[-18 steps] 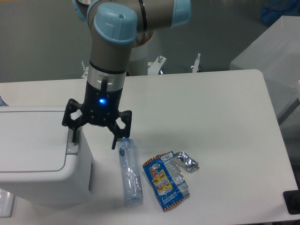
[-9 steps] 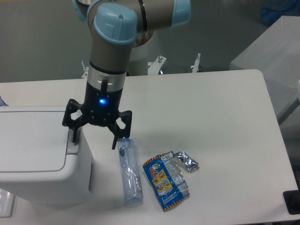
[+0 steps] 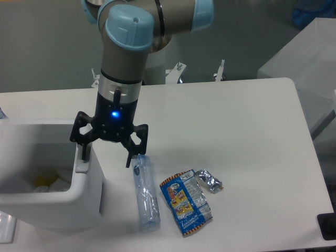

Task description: Open the trash can

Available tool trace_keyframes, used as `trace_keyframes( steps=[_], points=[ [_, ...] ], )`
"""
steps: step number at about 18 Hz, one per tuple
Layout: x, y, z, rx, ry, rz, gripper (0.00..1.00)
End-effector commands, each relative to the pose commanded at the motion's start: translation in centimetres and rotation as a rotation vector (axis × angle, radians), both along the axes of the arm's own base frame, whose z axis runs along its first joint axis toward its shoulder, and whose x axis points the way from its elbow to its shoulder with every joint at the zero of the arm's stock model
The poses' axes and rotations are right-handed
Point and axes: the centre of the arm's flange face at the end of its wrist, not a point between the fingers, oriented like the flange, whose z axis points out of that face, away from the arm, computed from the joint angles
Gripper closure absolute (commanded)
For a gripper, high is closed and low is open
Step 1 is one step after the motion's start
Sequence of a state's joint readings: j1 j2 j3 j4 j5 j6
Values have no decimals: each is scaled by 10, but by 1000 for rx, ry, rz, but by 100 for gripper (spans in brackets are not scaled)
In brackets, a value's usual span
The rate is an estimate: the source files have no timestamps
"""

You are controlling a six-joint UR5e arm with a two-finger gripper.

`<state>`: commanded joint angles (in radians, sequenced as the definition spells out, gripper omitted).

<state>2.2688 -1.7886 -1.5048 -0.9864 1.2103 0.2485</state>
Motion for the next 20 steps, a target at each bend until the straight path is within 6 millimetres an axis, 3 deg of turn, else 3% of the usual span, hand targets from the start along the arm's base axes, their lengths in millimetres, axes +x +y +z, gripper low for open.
trace_keyframes(
  steps=[4, 8, 13, 17, 20],
  points=[
    [-1, 2, 11, 22, 26, -12, 0],
    [-14, 10, 59, 89, 147, -19, 0],
    [-33, -11, 44, -142, 397, -73, 0],
    [-42, -21, 35, -256, 465, -144, 0],
    [-63, -37, 28, -328, 471, -177, 0]
  ],
)
